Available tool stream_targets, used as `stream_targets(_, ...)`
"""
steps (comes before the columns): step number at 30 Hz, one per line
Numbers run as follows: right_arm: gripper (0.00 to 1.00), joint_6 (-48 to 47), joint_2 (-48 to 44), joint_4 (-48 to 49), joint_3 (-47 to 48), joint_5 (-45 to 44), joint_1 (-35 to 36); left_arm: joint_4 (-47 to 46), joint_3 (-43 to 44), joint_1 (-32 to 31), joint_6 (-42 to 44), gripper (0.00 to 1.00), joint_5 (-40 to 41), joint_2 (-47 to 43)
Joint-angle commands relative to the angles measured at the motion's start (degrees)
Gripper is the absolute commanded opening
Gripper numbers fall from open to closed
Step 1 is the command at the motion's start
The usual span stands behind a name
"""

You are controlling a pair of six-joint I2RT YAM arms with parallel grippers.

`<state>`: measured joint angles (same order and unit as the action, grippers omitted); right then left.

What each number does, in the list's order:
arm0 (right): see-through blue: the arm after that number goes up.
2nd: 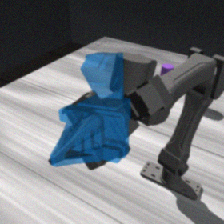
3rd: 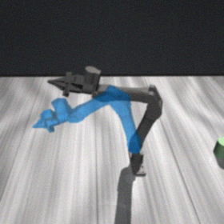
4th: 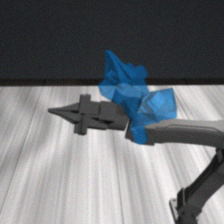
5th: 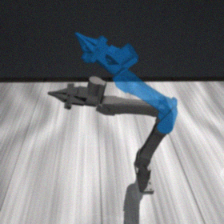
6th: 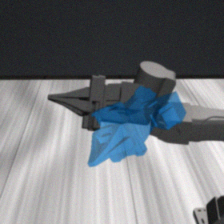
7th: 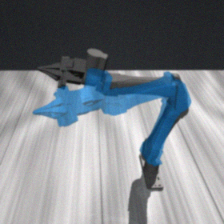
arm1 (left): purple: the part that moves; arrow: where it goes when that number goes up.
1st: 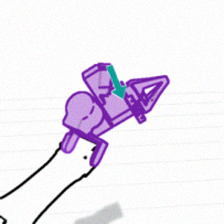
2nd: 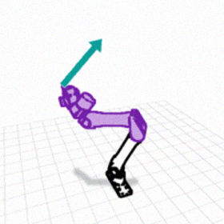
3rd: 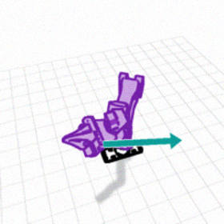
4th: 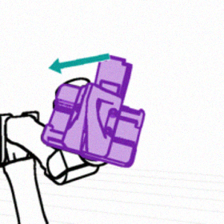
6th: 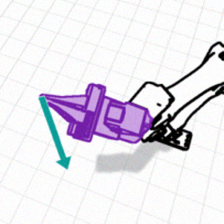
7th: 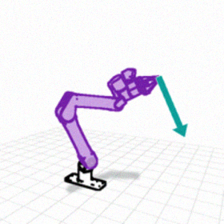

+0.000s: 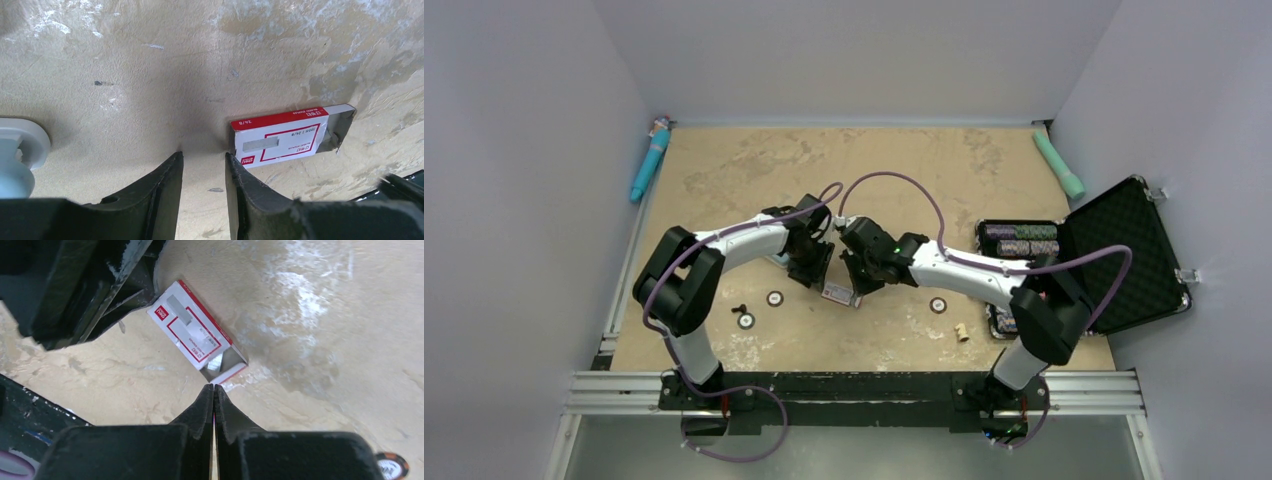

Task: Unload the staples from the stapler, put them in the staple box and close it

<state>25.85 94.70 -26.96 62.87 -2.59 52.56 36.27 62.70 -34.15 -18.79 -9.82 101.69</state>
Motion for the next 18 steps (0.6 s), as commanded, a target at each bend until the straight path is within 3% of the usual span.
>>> stream_targets(1, 0.02, 3.36, -4.24, -4.43, -1.88, -5.46, -0.17, -0.15, -0.03, -0.39, 1.30, 0.40, -0.07, 2.45)
stream_targets(18, 0.01, 5.45, 4.16, 7.39, -8.01, -0.41, -0.18, -0.06, -0.13, -0.38, 1.65, 0.40, -0.65, 3.28)
